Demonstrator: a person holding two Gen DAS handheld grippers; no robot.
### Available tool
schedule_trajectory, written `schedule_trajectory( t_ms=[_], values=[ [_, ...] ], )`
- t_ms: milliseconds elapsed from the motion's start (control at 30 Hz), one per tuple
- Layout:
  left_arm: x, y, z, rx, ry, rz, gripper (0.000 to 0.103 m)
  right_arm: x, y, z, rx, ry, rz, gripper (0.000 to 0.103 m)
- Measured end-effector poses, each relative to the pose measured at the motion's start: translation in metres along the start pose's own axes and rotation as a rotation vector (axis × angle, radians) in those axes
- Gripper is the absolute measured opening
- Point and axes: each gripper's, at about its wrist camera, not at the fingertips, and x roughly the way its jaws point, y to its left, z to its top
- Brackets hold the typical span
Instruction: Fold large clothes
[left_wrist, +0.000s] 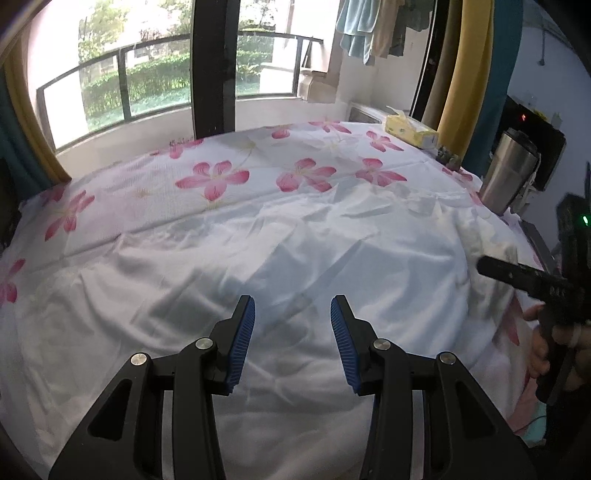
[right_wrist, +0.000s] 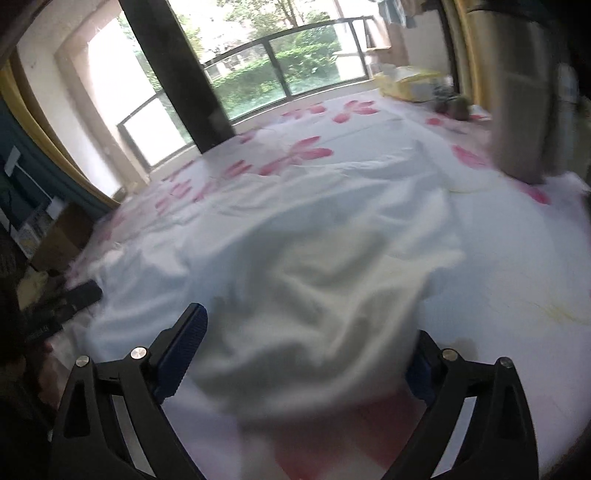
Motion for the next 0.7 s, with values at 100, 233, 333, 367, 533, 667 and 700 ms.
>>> schedule_trajectory(
  t_ms=[100,233,333,367,533,667,700],
  values=[
    [0.004,0.004,0.005,-0.003,-0.004,0.021,0.046,0.015,0.004,0.012,0.023,0.01,0.071,0.095],
    [0.022,0.013,0.004,-0.037,0.046,0.014,0.046,0.029,0.014,0.019,0.045,0.01,0.113,0.095],
    [0.035,0.014,0.001,-0.064,0.087,-0.002,0.046,0.034,0.019,0.02,0.053,0.003,0.134,0.095],
    [0.036,0.014,0.0,-0.068,0.088,-0.004,0.046,0.037,0.021,0.021,0.052,0.002,0.142,0.094],
    [0.043,0.01,-0.005,-0.043,0.077,0.011,0.045,0.046,0.027,0.02,0.053,0.024,0.158,0.036],
    [0.044,0.009,-0.005,-0.032,0.079,0.012,0.045,0.038,0.036,0.023,-0.006,0.003,0.161,0.026],
    [0.043,0.009,-0.005,-0.032,0.076,0.01,0.045,0.035,0.039,0.024,-0.022,-0.004,0.16,0.024]
  ],
)
